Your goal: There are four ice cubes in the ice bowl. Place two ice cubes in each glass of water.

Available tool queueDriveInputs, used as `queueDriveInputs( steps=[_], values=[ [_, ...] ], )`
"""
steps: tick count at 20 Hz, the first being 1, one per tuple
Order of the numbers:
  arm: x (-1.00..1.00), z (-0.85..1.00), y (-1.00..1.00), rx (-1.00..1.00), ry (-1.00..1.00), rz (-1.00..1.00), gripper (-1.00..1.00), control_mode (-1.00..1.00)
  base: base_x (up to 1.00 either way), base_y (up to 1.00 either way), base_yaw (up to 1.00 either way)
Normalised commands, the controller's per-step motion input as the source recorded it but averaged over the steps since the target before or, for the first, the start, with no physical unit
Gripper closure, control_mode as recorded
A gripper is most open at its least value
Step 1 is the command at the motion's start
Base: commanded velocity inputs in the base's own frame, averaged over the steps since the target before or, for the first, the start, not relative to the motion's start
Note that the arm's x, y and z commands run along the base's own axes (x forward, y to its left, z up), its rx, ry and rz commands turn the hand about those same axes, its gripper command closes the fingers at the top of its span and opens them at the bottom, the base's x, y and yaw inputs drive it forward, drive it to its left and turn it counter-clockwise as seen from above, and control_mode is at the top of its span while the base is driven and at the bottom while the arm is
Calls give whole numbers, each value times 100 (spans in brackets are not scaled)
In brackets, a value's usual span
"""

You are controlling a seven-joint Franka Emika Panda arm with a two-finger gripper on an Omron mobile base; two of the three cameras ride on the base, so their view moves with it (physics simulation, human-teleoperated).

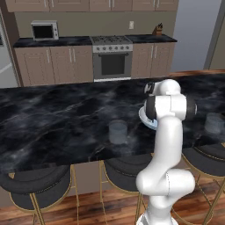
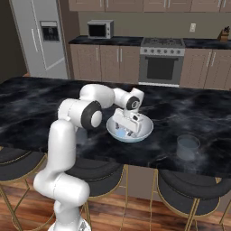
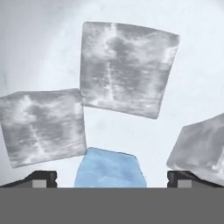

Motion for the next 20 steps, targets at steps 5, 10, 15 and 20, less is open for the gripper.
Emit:
queueDriveInputs(
  steps=[5,10,15,20],
  values=[
    [-4,-22,21,0,4,0,-100,-100,0,0,0],
    [-23,-19,34,0,6,0,100,-100,0,0,0],
    [0,0,1,0,1,0,100,-100,0,0,0],
    [-7,69,13,1,-8,-1,100,-100,0,0,0]
  ],
)
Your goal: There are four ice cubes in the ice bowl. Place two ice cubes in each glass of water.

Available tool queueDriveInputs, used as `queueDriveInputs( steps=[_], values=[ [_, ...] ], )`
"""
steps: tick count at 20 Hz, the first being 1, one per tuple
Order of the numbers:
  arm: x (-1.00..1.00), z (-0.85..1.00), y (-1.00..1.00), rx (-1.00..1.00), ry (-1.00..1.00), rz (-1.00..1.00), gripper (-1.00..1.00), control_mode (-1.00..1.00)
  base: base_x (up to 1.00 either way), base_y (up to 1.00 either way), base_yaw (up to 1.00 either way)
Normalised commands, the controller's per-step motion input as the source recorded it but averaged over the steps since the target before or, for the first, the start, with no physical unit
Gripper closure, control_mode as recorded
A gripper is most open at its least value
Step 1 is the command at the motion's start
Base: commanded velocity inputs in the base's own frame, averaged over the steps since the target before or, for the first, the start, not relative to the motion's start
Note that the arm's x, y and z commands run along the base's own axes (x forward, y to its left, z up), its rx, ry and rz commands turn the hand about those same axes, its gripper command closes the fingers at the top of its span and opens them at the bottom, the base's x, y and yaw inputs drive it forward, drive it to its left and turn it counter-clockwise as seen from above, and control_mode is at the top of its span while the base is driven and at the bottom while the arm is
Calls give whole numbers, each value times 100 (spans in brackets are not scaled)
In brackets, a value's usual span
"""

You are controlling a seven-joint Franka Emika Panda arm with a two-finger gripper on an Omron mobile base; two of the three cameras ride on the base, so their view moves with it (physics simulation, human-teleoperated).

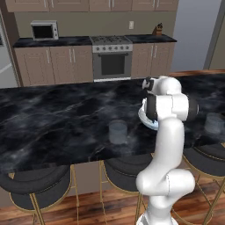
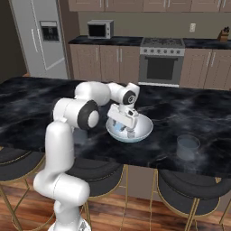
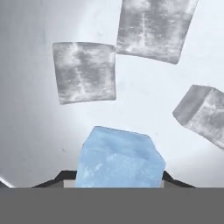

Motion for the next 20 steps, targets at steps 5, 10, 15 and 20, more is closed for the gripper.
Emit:
queueDriveInputs(
  steps=[5,10,15,20],
  values=[
    [-76,100,48,-2,-23,2,100,-100,0,0,0],
    [-82,80,100,-24,-21,13,100,-100,0,0,0],
    [-12,29,100,-29,-1,9,100,-100,0,0,0],
    [10,4,100,-9,0,1,100,-100,0,0,0]
  ],
)
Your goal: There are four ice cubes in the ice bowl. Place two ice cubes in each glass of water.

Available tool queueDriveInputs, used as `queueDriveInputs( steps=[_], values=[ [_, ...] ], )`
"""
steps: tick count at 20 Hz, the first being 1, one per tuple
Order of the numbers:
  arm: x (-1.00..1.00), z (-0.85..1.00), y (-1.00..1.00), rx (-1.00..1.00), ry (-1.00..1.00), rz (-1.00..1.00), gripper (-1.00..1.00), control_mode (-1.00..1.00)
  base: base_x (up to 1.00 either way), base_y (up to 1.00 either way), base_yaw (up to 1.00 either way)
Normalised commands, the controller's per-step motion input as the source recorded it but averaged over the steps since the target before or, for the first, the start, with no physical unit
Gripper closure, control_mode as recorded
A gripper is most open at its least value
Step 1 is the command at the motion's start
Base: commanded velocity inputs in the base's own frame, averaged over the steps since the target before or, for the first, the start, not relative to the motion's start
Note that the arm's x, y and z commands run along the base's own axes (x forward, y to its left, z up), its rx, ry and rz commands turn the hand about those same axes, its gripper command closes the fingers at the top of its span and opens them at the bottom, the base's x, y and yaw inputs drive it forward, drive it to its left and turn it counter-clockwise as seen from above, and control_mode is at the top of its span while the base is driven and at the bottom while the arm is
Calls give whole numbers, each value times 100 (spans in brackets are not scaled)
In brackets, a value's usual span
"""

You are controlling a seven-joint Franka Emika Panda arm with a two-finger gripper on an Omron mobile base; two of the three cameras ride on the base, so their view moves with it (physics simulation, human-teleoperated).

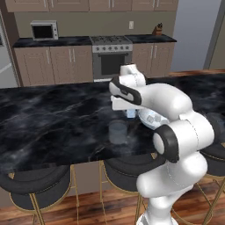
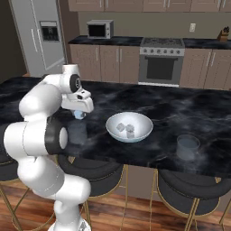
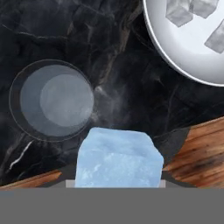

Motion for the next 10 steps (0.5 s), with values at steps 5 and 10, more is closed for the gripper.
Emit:
queueDriveInputs(
  steps=[5,10],
  values=[
    [3,1,44,5,-3,0,100,-100,0,0,0],
    [40,-1,20,9,-14,-1,100,-100,0,0,0]
  ],
)
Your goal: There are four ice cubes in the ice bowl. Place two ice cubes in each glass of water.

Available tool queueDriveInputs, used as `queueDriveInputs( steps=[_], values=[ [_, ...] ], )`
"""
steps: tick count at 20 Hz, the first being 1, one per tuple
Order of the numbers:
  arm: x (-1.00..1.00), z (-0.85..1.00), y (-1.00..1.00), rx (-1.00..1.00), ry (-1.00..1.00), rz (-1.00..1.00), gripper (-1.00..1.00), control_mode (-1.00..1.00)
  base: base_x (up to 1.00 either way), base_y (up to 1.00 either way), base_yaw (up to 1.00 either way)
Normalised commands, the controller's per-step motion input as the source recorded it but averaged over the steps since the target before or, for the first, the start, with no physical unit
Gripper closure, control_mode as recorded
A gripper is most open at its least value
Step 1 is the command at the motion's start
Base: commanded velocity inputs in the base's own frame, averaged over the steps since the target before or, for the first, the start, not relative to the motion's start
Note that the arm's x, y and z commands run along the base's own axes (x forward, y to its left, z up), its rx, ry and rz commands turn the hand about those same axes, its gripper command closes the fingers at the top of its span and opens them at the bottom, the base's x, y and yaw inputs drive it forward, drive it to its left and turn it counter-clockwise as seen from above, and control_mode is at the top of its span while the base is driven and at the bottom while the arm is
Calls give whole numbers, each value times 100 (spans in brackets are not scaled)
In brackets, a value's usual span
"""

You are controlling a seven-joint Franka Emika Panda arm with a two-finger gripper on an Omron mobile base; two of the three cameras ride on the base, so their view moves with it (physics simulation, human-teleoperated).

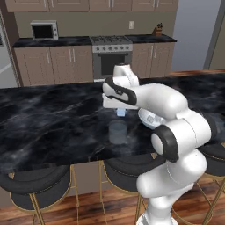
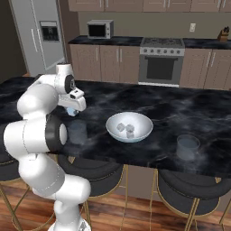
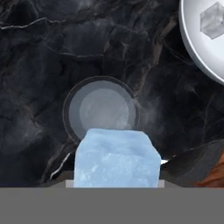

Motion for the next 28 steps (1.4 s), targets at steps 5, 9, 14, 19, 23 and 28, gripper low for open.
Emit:
queueDriveInputs(
  steps=[5,9,14,19,23,28],
  values=[
    [60,-9,8,4,-5,-2,100,-100,0,0,0],
    [11,-47,0,0,1,0,100,-100,0,0,0],
    [3,-43,0,1,2,0,100,-100,0,0,0],
    [0,-35,0,0,0,0,100,-100,0,0,0],
    [3,-26,0,0,0,0,100,-100,0,0,0],
    [12,-21,2,0,0,0,100,-100,0,0,0]
  ],
)
